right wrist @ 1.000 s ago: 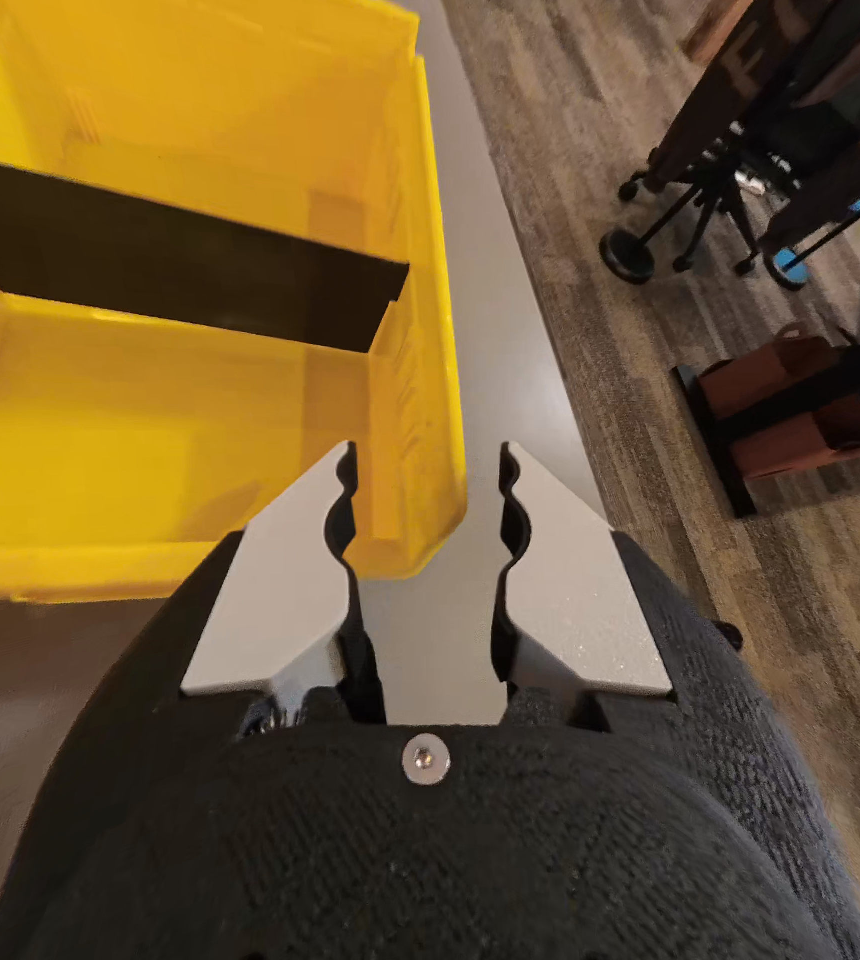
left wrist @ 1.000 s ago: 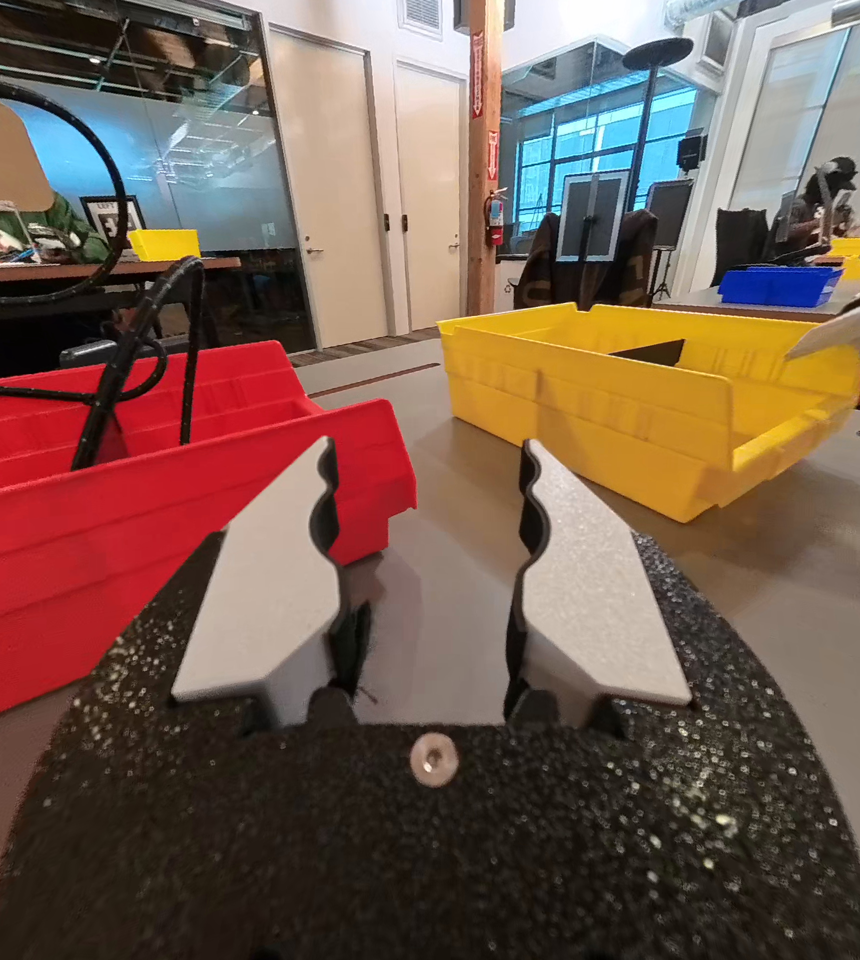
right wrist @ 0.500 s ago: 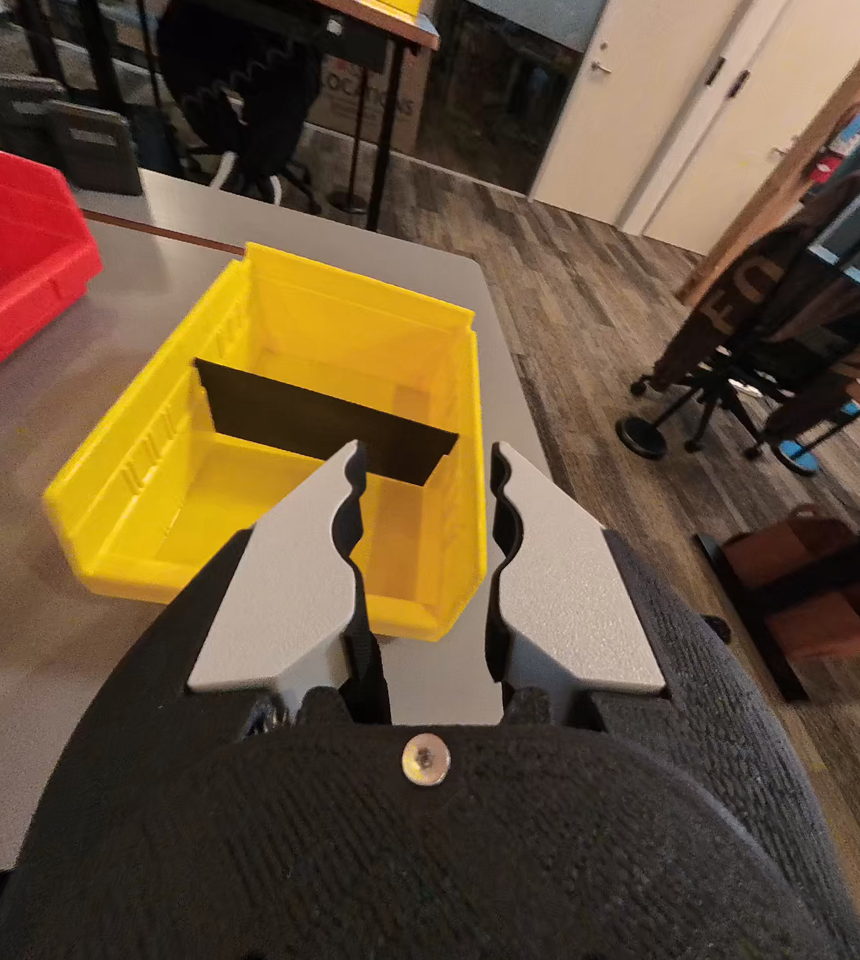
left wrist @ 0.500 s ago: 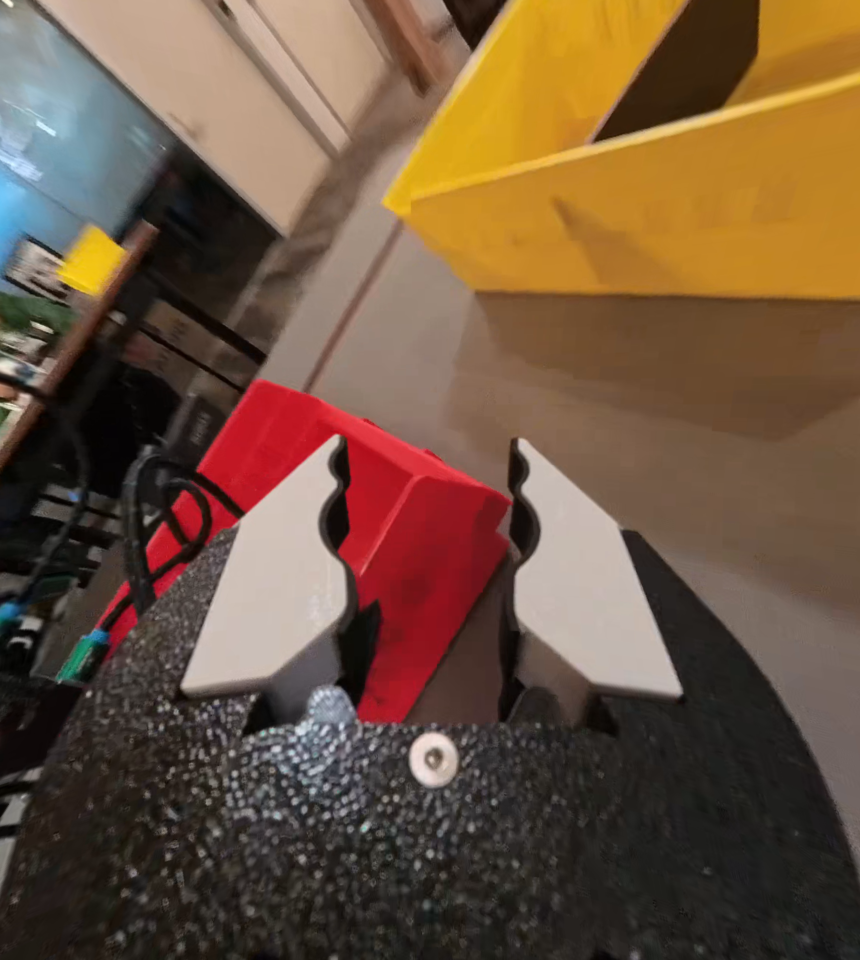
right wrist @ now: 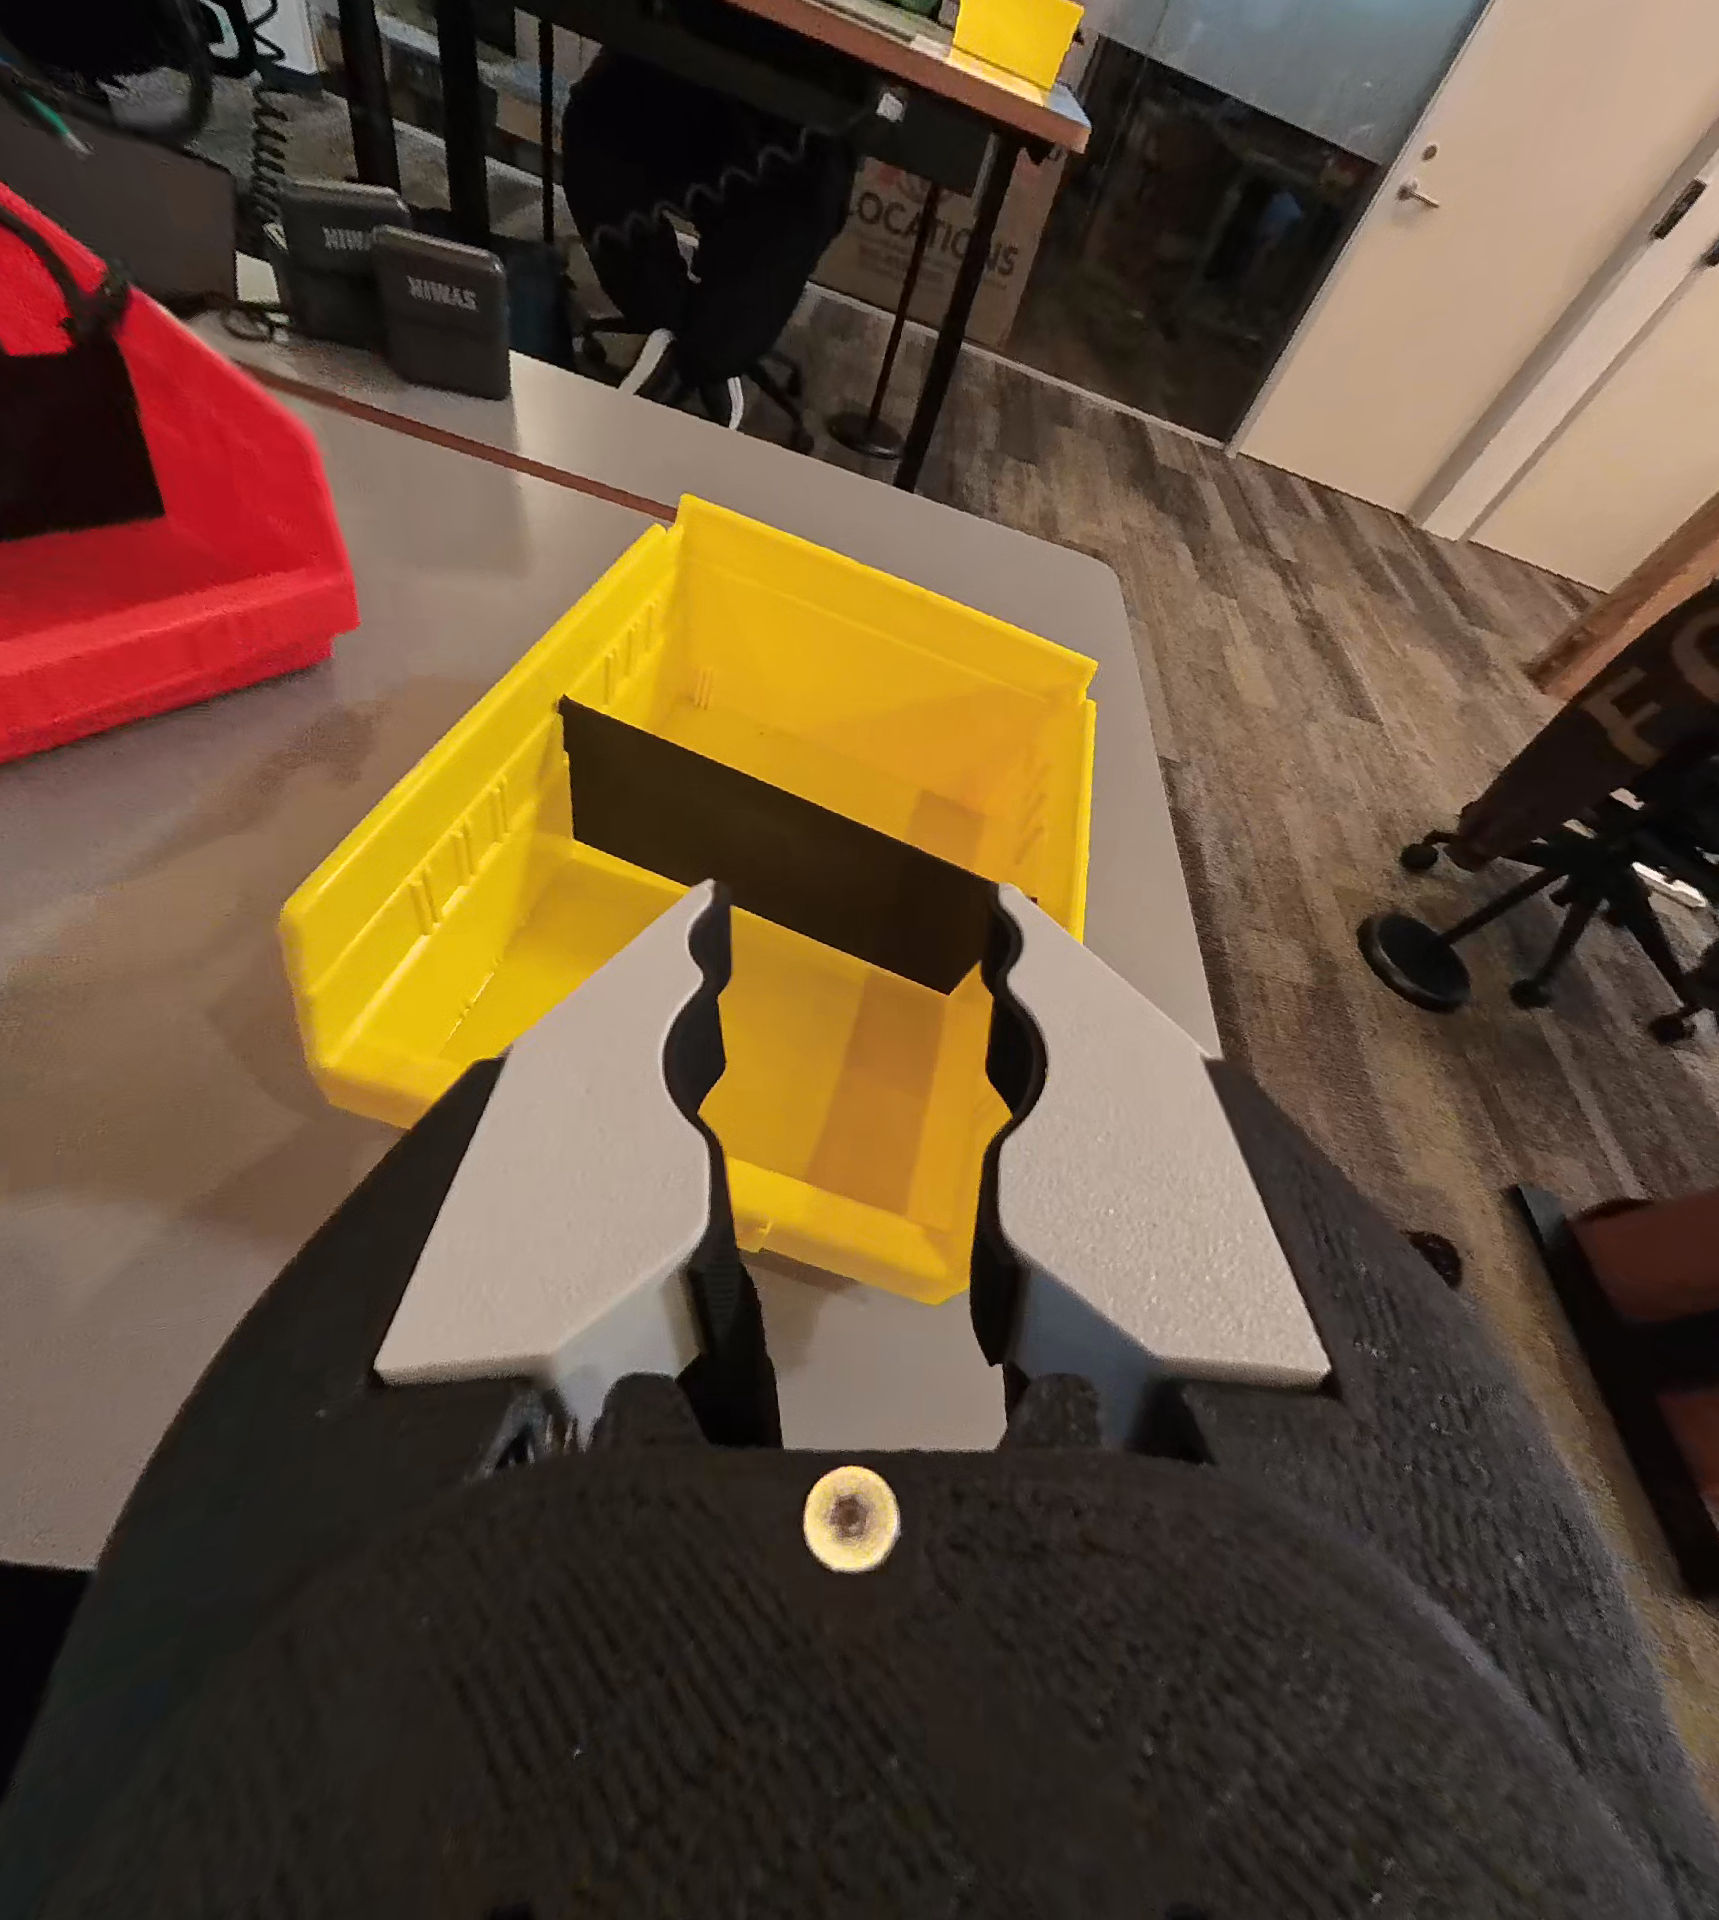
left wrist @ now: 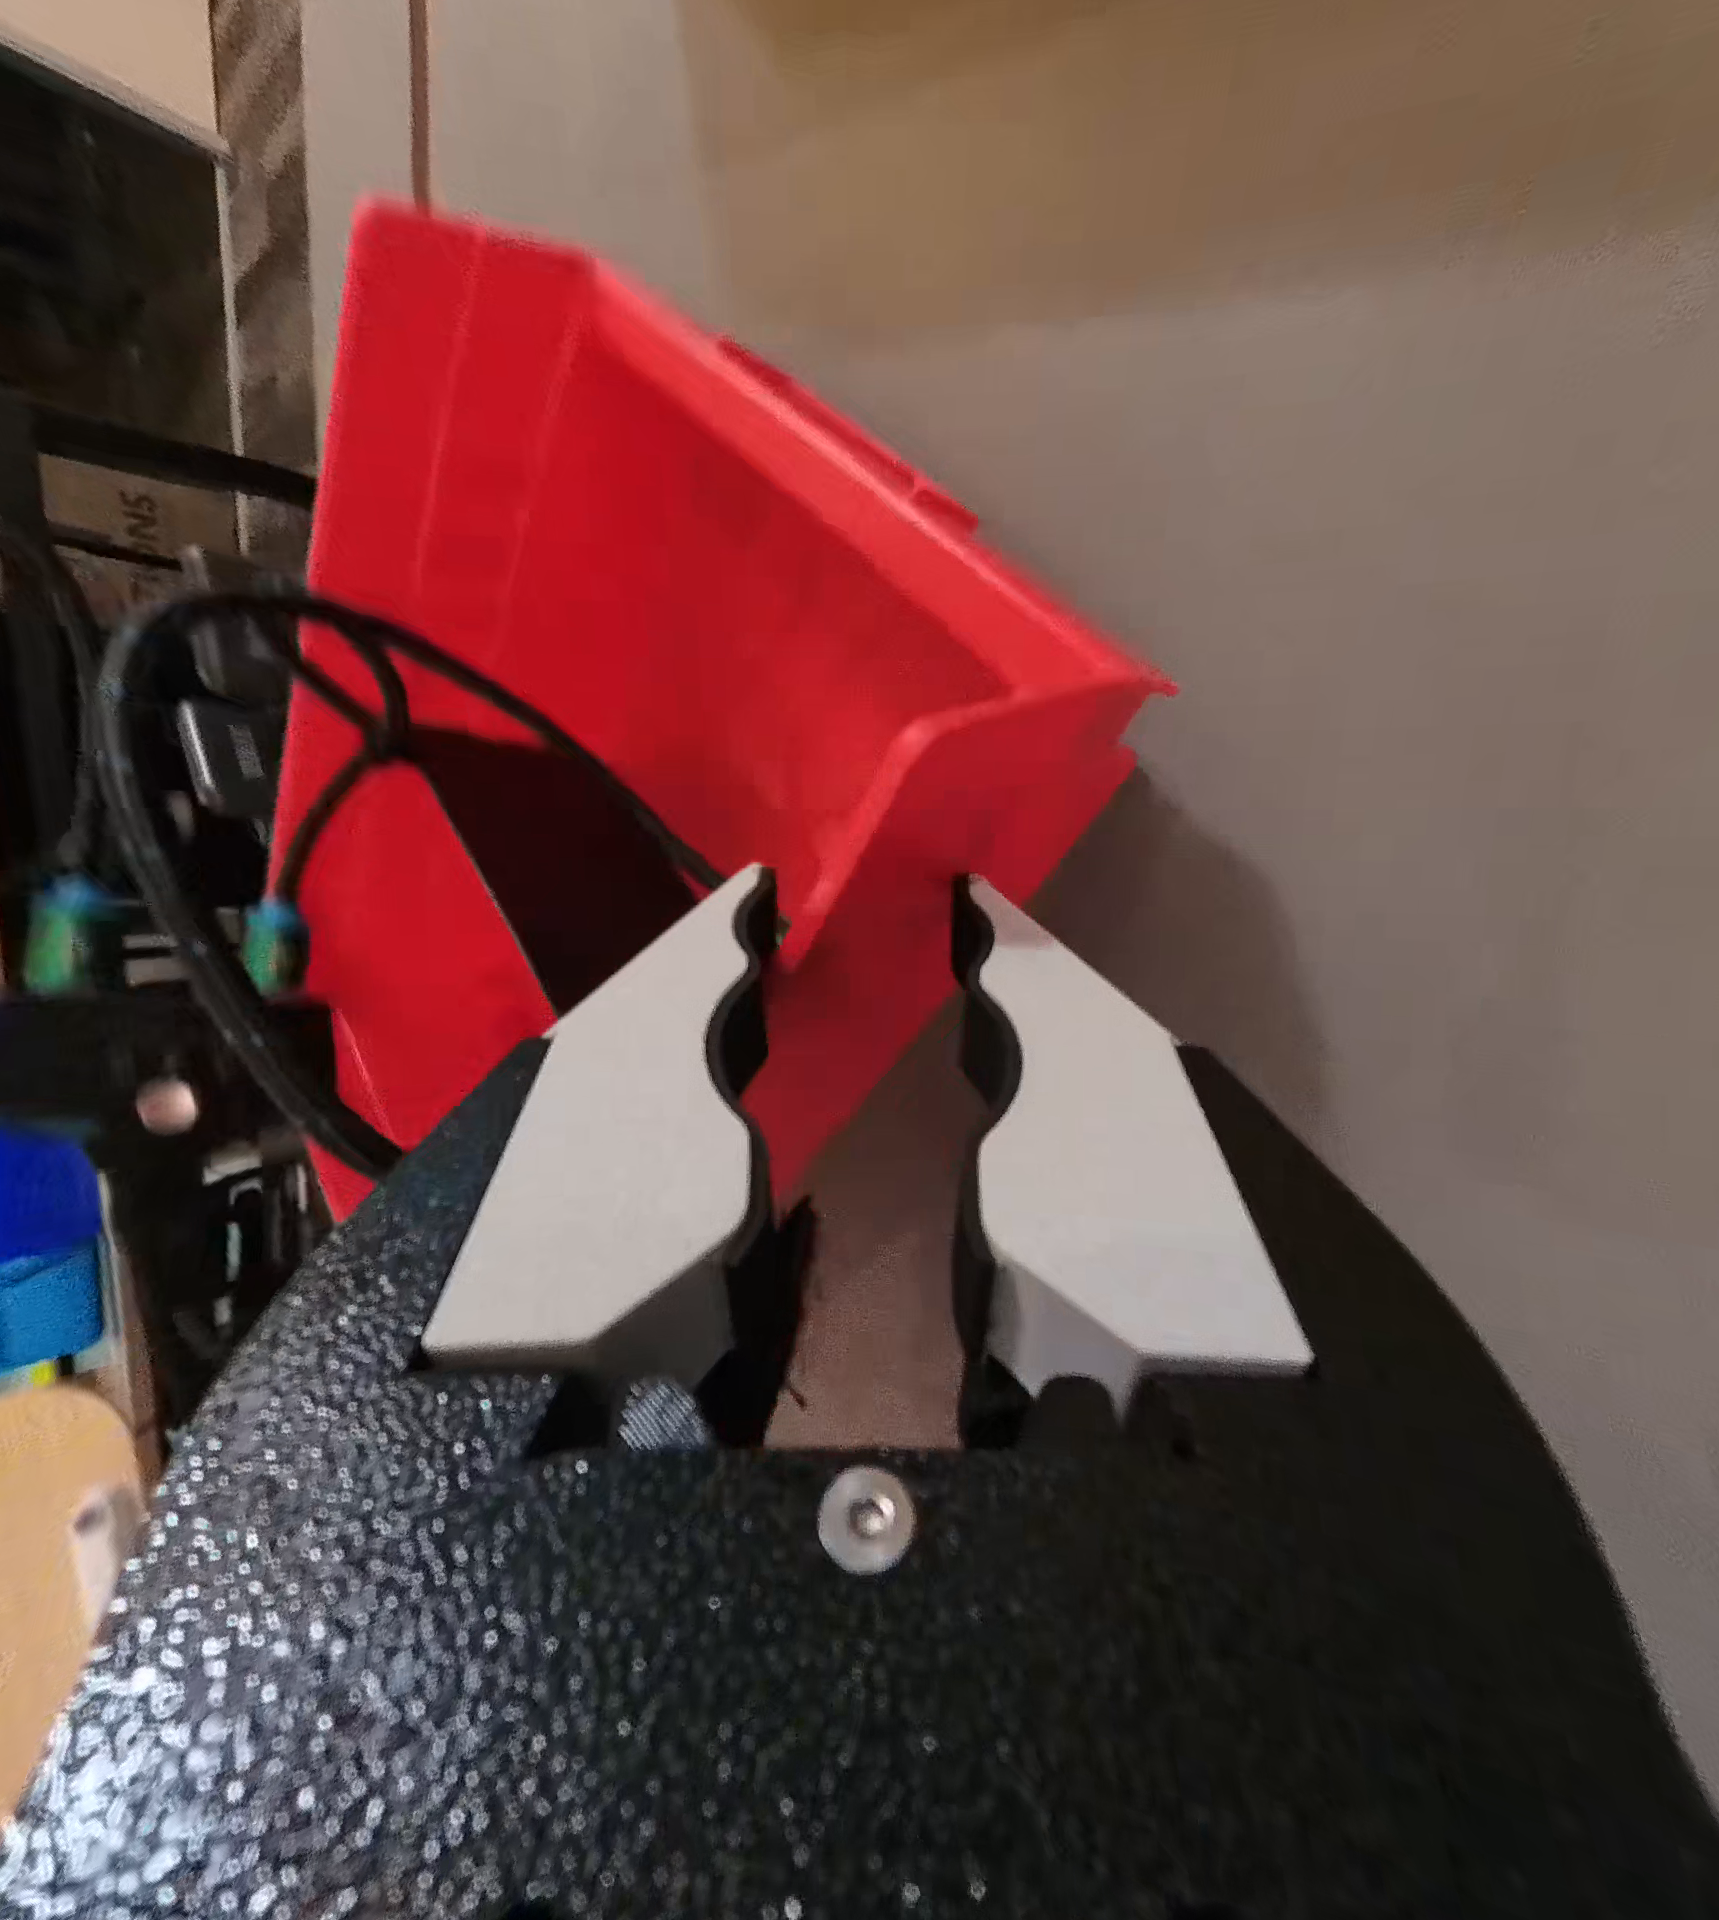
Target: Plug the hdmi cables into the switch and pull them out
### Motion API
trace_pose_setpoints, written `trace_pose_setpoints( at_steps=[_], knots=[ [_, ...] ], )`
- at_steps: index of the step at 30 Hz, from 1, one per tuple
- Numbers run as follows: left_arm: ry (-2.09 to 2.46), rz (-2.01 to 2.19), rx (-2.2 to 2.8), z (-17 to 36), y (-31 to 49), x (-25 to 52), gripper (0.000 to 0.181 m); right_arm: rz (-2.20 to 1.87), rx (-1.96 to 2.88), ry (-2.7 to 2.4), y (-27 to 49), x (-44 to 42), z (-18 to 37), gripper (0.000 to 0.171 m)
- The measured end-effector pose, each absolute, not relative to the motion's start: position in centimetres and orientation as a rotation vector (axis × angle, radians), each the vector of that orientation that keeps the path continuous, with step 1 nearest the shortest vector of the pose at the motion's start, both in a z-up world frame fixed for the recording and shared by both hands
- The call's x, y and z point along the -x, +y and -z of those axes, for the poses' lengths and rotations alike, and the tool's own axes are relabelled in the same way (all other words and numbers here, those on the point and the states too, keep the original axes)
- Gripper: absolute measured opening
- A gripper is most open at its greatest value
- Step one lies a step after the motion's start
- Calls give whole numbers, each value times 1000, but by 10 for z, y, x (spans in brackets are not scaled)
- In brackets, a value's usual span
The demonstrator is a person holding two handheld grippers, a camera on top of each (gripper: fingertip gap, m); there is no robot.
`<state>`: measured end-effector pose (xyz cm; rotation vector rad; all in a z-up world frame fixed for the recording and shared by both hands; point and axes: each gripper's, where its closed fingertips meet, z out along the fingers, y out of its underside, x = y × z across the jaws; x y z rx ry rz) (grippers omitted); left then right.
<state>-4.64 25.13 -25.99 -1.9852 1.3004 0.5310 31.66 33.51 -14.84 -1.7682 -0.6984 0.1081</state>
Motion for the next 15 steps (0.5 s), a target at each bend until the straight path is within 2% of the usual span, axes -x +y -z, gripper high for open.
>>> trace_pose_setpoints(
  at_steps=[5, 11, 15],
  knots=[
    [1274, -575, 2057, 261, 187, 100, 36, -145, 1753, -681, 334, -318, 145, 47],
    [1471, -1012, 2054, 256, 142, 158, 32, -156, 1741, -715, 330, -310, 144, 47],
    [1556, -1142, 2009, 250, 132, 172, 27, -177, 1724, -746, 327, -300, 142, 47]
  ],
)
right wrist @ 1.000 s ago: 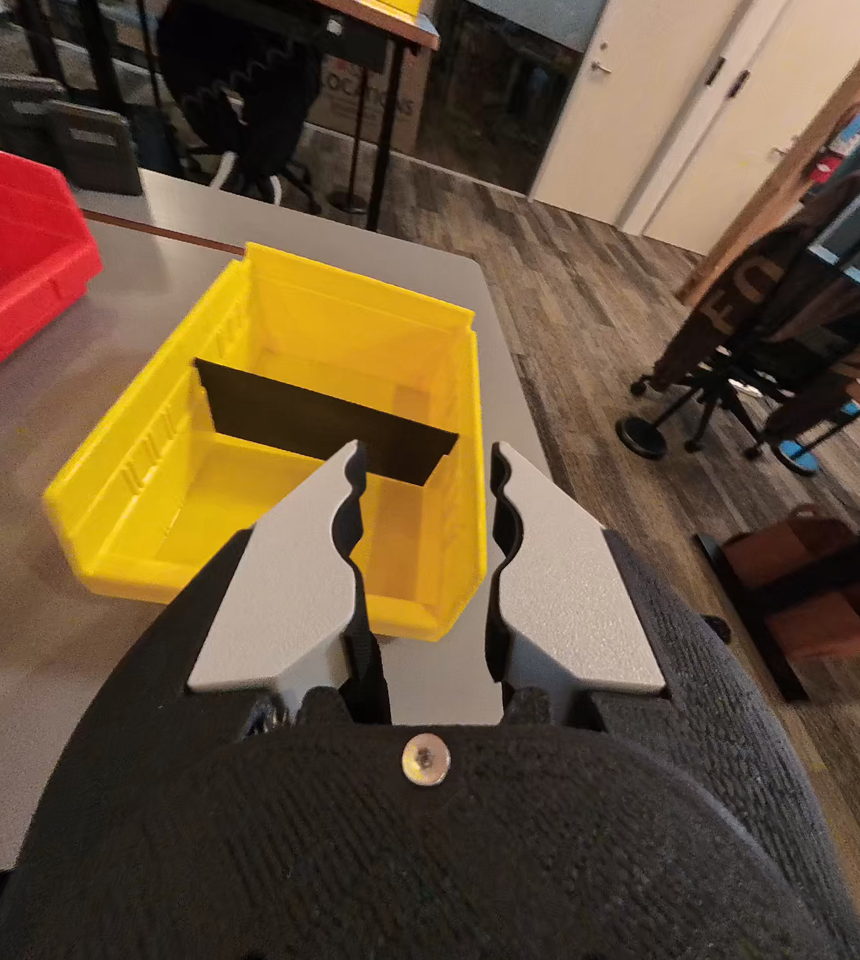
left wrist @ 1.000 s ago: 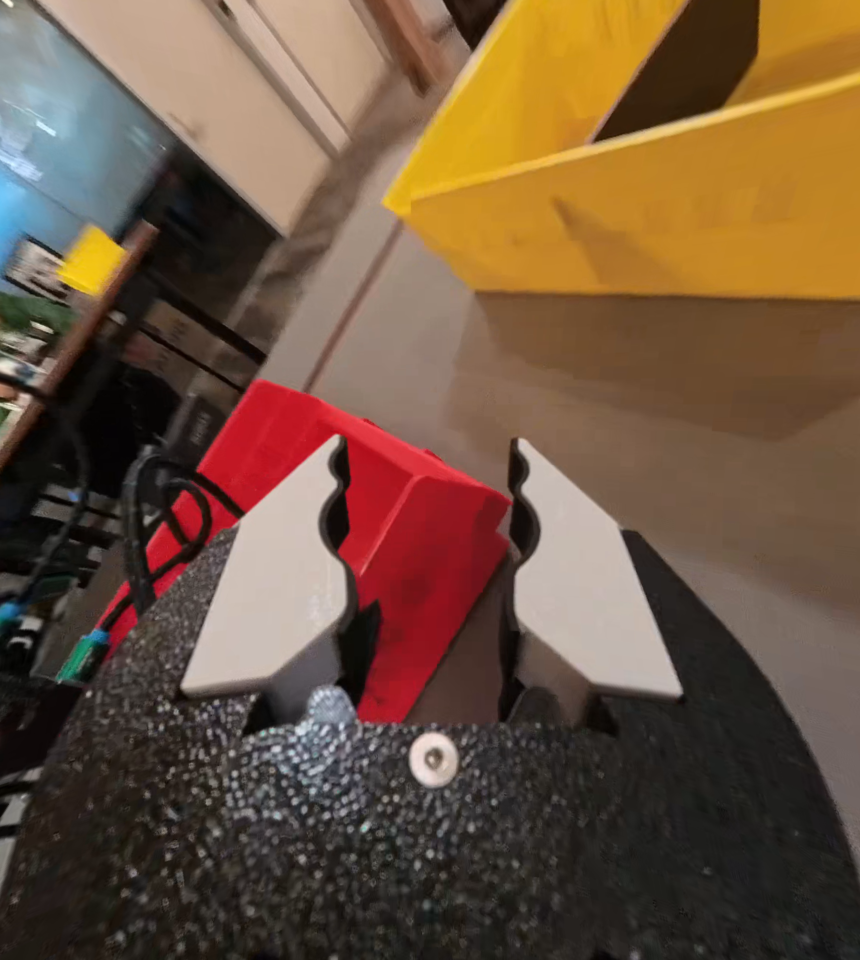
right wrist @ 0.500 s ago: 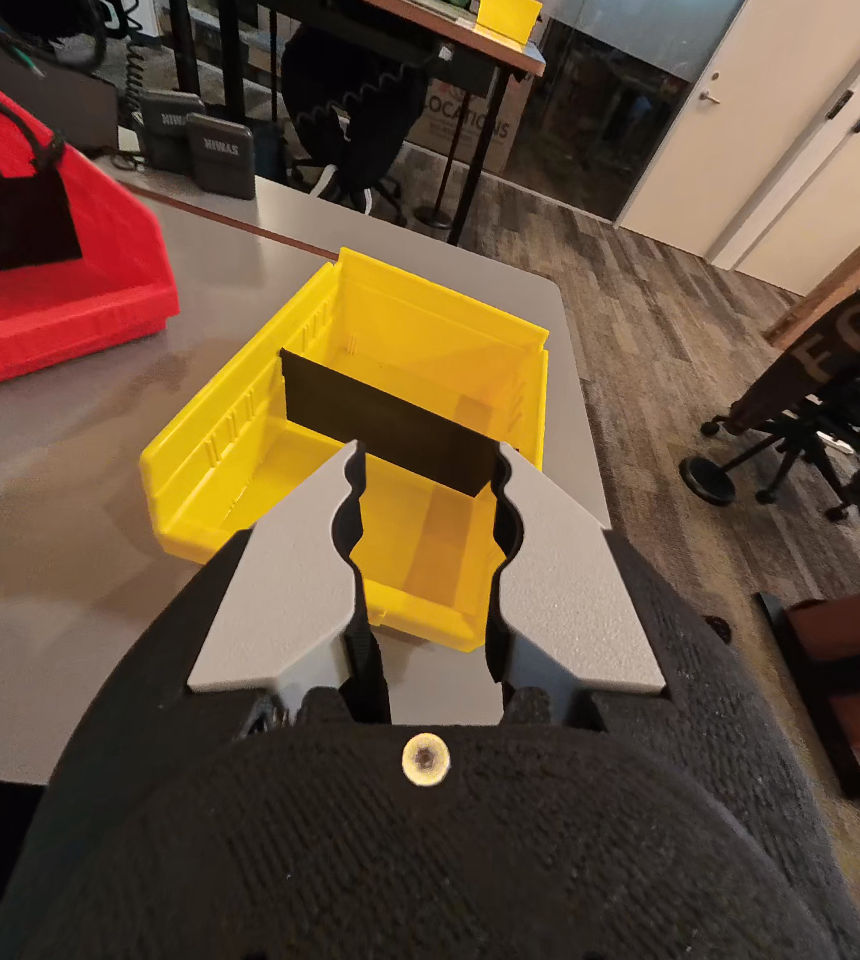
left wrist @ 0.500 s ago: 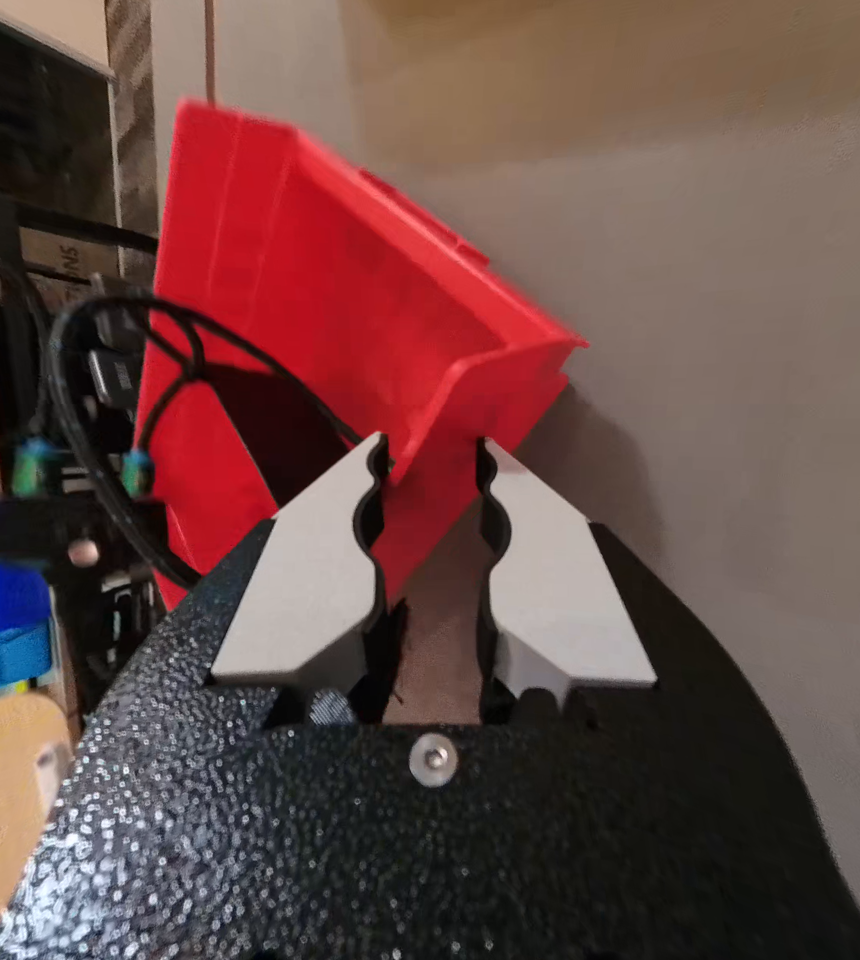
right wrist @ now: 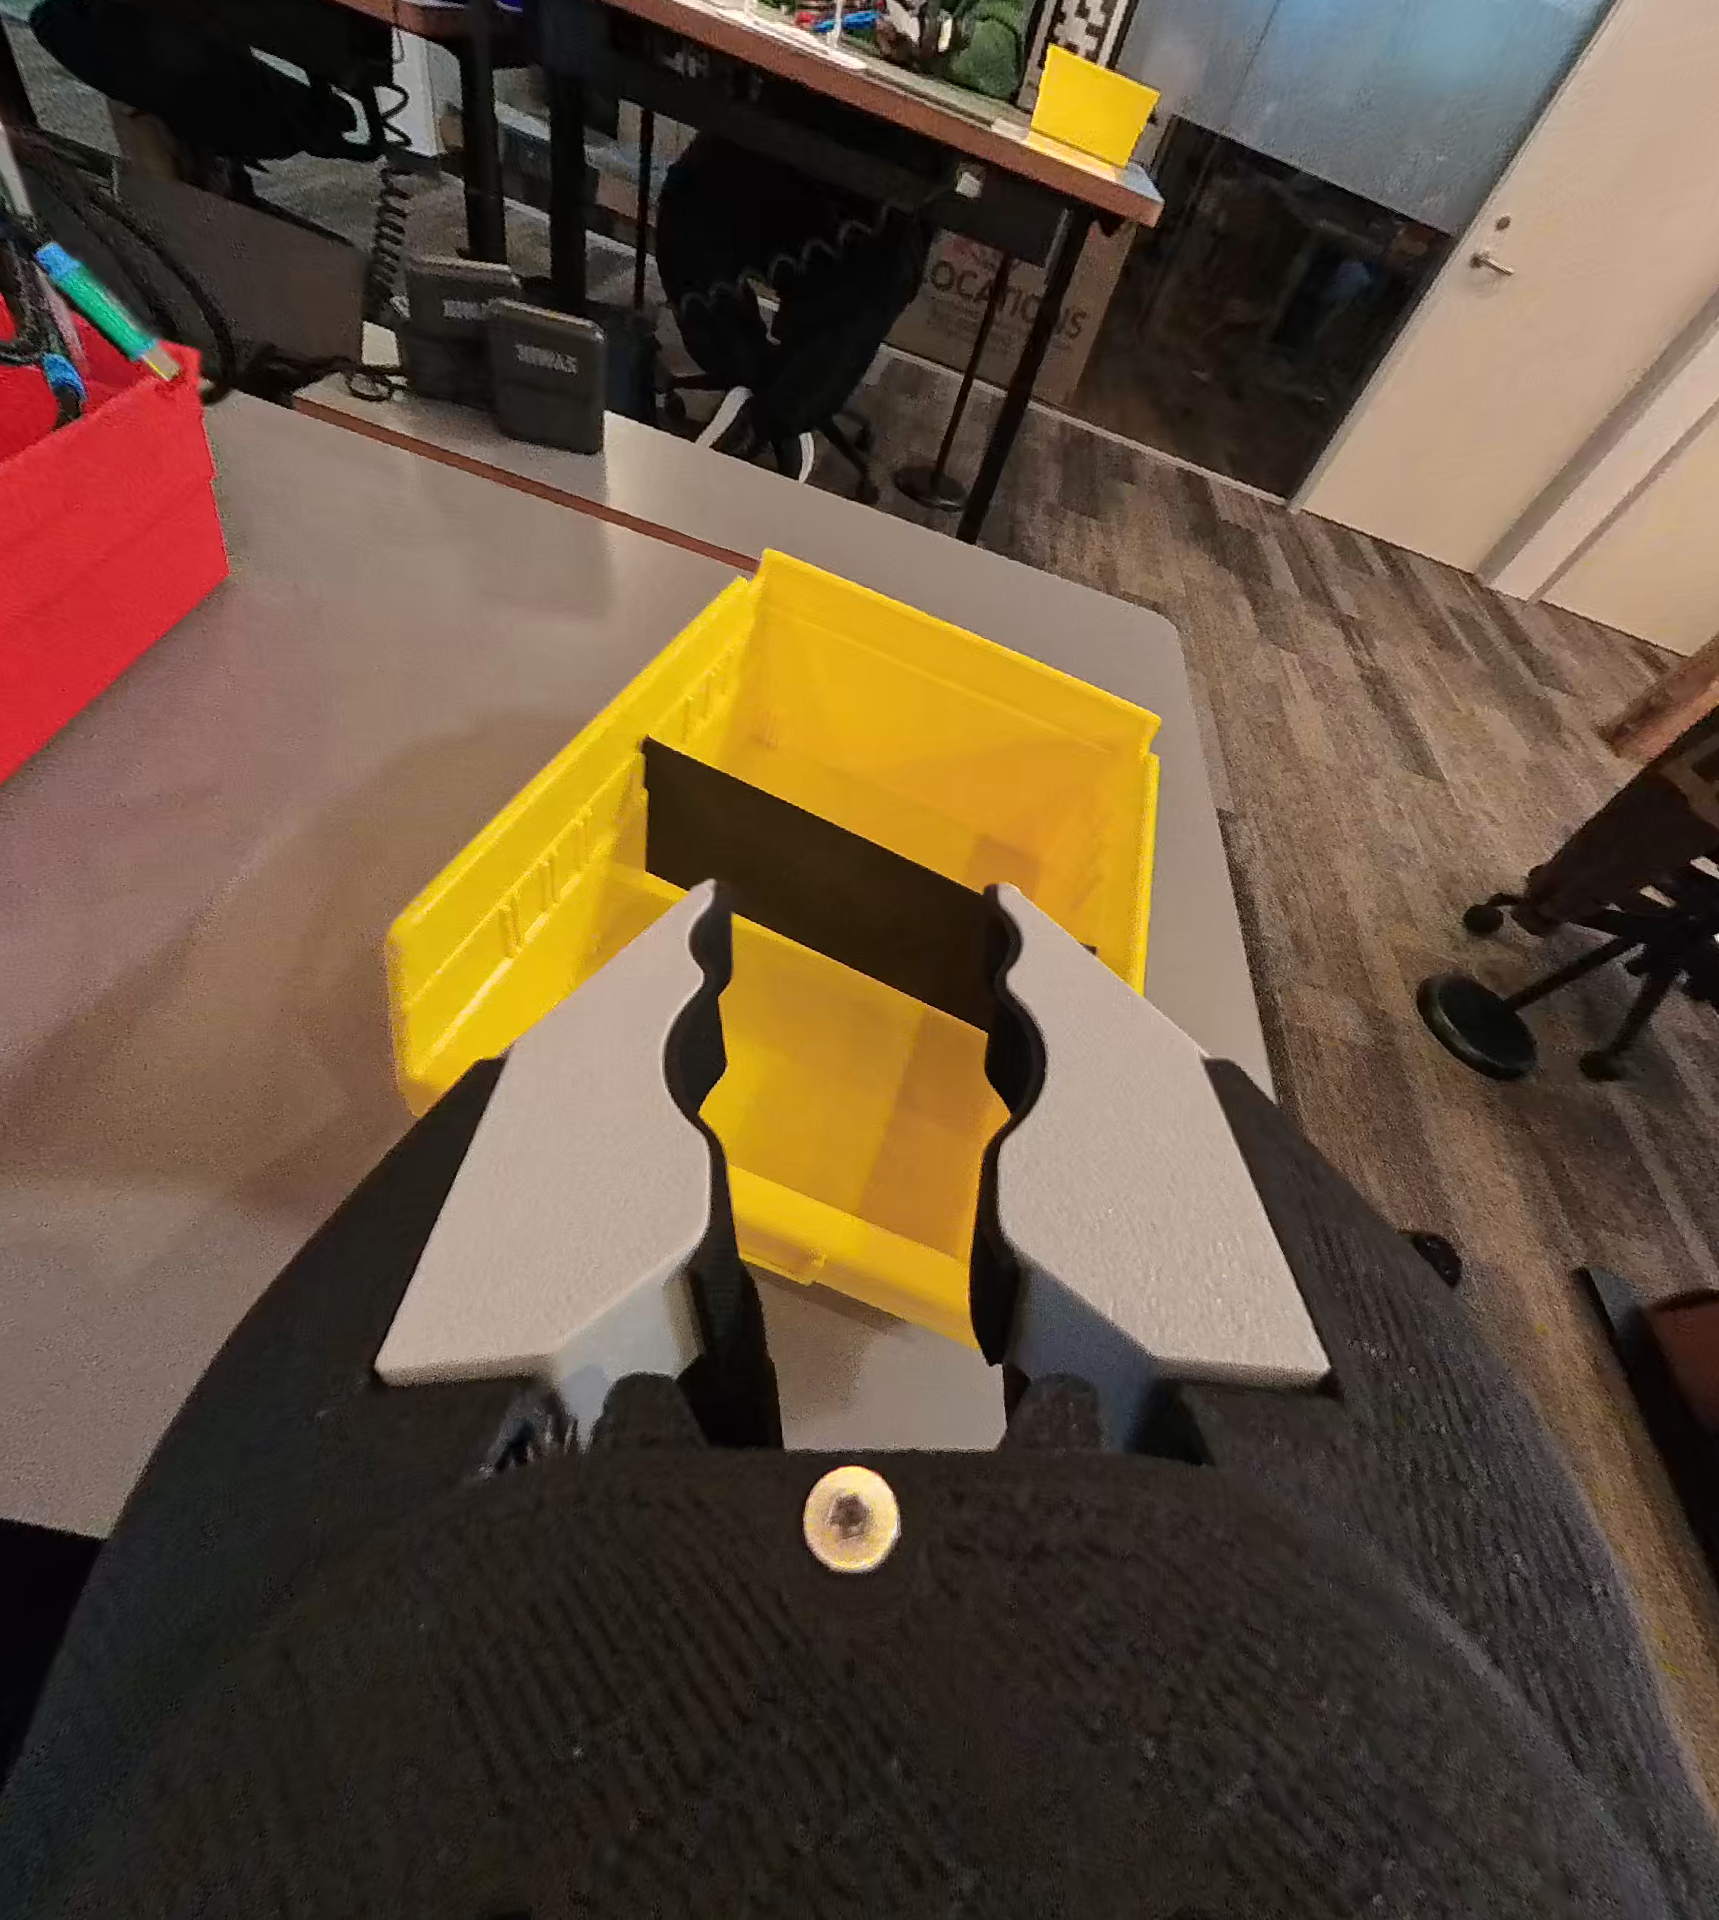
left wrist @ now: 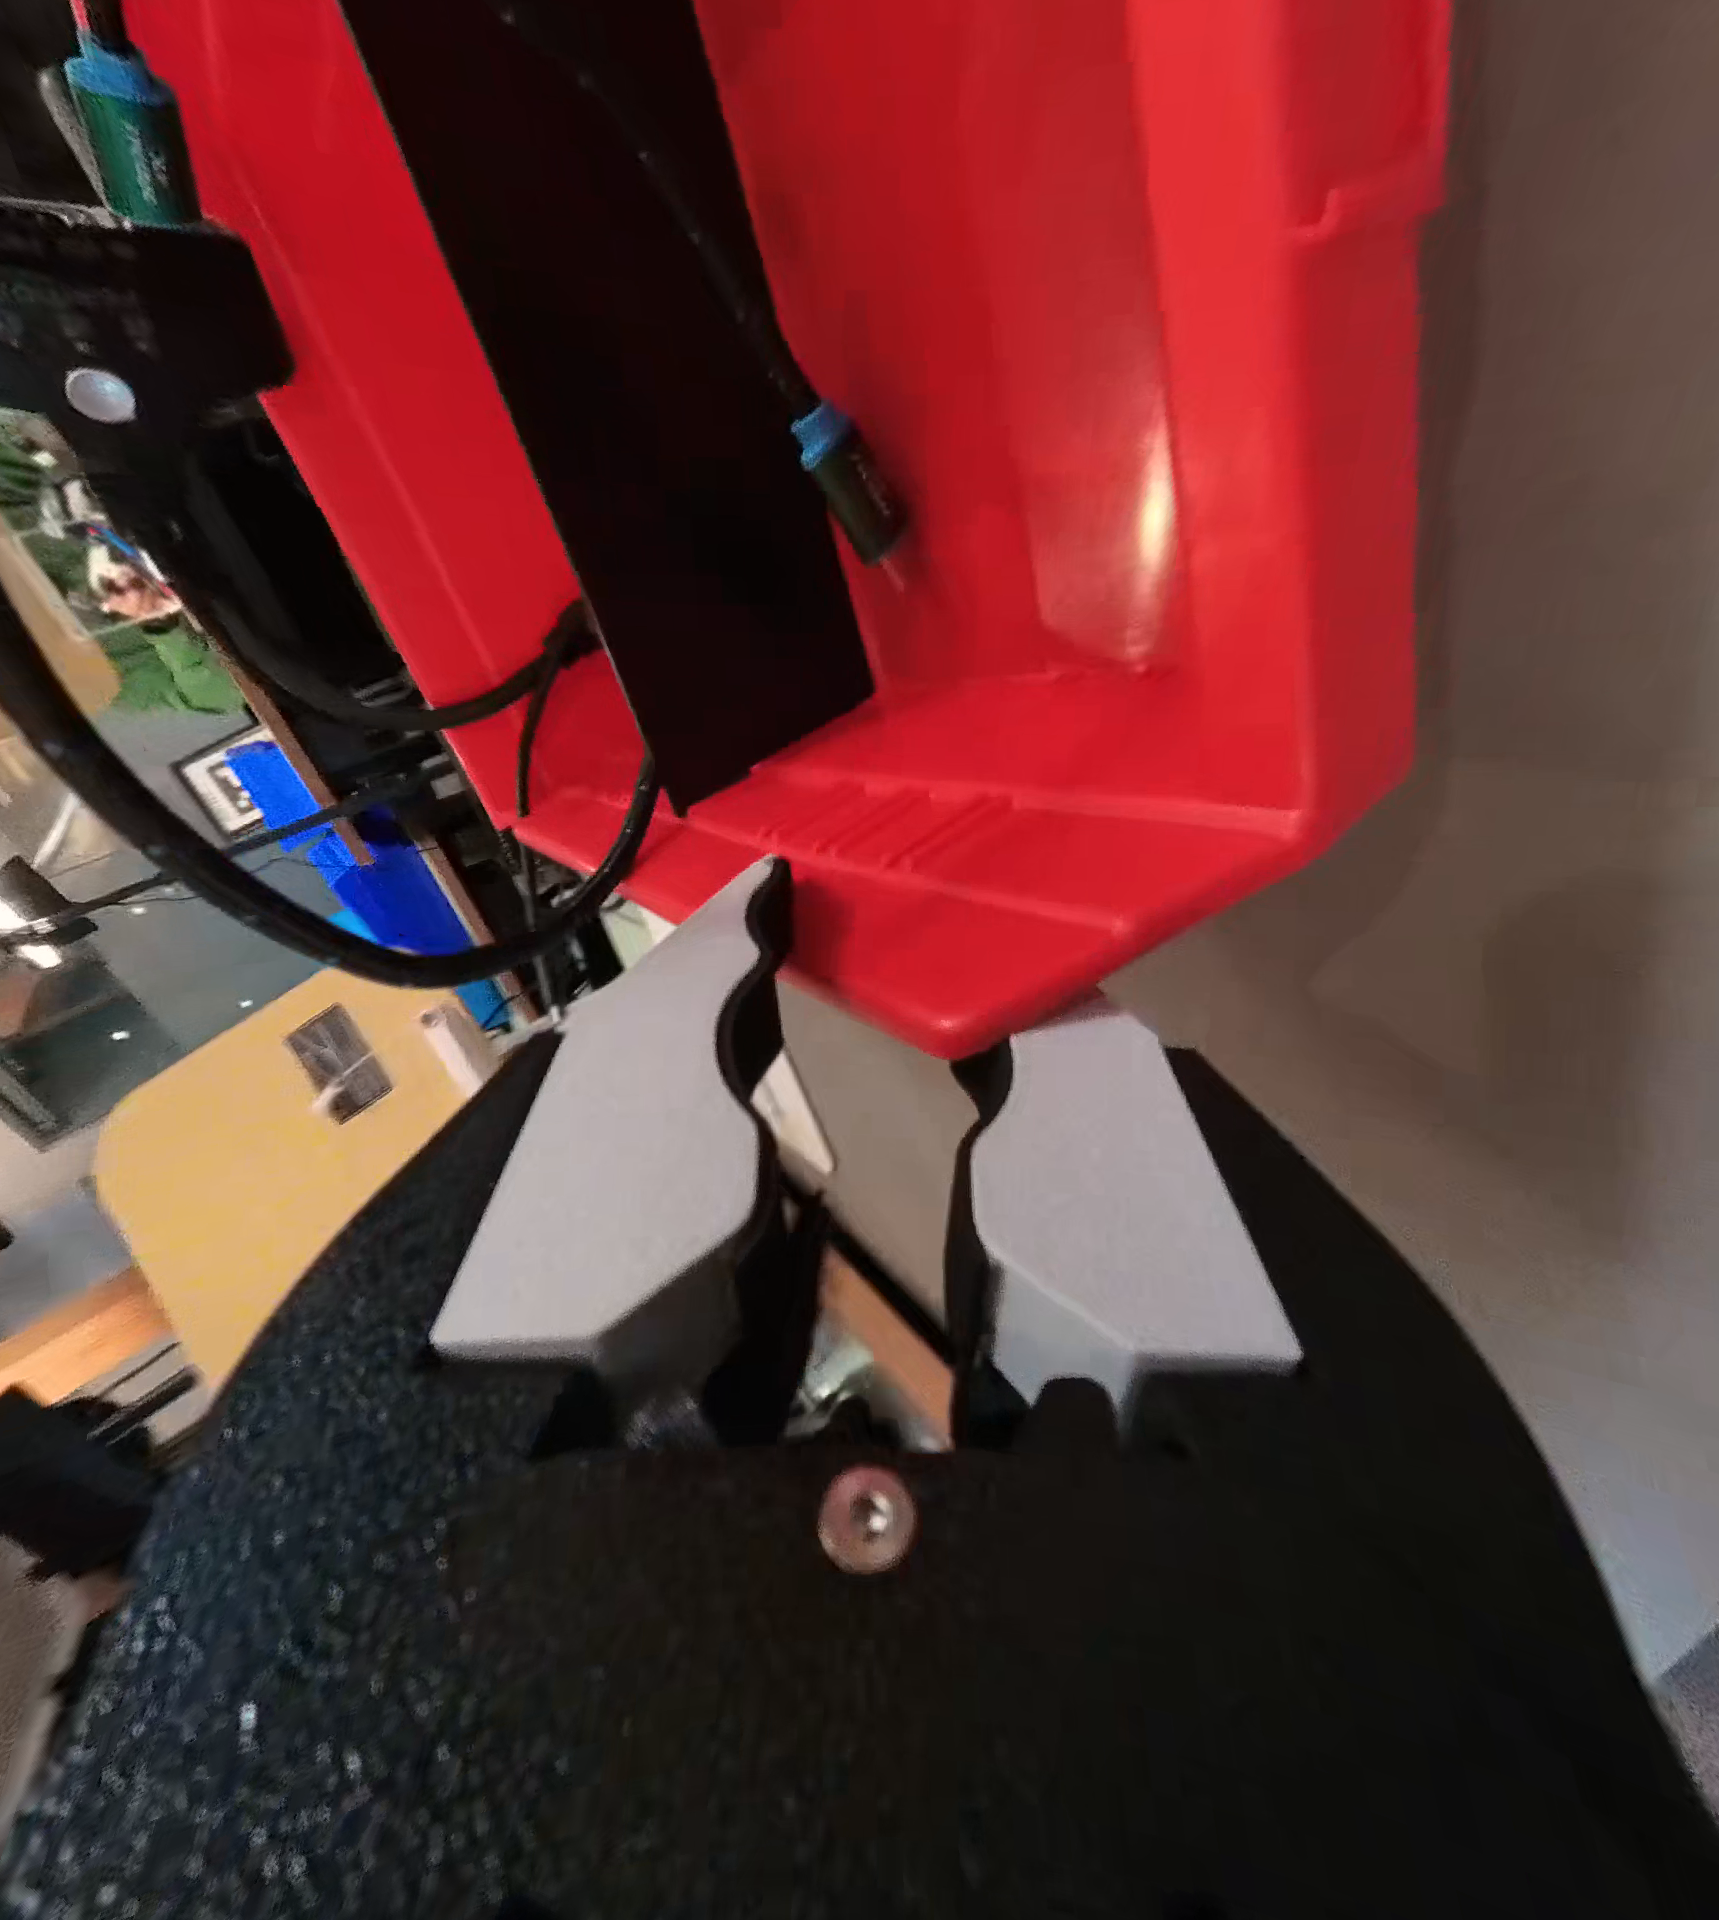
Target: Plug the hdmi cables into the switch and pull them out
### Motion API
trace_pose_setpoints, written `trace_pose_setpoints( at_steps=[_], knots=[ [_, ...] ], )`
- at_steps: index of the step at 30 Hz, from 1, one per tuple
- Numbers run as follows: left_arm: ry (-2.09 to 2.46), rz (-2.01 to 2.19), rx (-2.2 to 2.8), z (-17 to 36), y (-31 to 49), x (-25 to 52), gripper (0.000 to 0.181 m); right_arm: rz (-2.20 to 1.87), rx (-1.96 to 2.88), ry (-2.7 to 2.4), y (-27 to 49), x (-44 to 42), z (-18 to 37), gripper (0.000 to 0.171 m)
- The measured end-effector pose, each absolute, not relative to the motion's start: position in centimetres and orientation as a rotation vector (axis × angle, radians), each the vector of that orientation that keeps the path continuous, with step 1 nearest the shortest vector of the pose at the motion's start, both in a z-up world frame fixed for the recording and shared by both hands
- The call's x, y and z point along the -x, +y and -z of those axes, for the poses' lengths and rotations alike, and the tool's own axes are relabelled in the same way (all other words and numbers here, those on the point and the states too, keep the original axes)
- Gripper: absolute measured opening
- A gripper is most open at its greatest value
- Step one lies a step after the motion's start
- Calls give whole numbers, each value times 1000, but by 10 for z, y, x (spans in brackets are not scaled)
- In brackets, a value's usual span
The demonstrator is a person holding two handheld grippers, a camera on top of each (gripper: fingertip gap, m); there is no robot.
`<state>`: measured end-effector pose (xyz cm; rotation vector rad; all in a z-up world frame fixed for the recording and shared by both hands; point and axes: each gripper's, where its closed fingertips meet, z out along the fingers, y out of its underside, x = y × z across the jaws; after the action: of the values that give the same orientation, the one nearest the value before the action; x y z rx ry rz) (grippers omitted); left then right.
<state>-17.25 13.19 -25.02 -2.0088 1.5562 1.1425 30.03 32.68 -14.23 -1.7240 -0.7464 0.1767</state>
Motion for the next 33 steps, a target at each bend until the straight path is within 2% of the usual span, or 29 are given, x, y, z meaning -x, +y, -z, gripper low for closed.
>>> trace_pose_setpoints(
  at_steps=[4, 14, 27, 30, 33],
  knots=[
    [1674, -1310, 1947, 246, 119, 195, 21, -179, 1723, -767, 326, -297, 144, 47],
    [1804, -1311, 1844, 246, 52, 304, 19, -180, 1734, -774, 327, -292, 146, 47],
    [1815, -1464, 1886, 245, -21, 422, 14, -188, 1655, -1033, 309, -205, 150, 46],
    [1717, -1482, 1921, 242, -28, 428, 18, -179, 1648, -1074, 305, -196, 153, 46],
    [1476, -1440, 2028, 224, -37, 423, 38, -188, 1643, -1082, 303, -192, 152, 46]
  ],
)
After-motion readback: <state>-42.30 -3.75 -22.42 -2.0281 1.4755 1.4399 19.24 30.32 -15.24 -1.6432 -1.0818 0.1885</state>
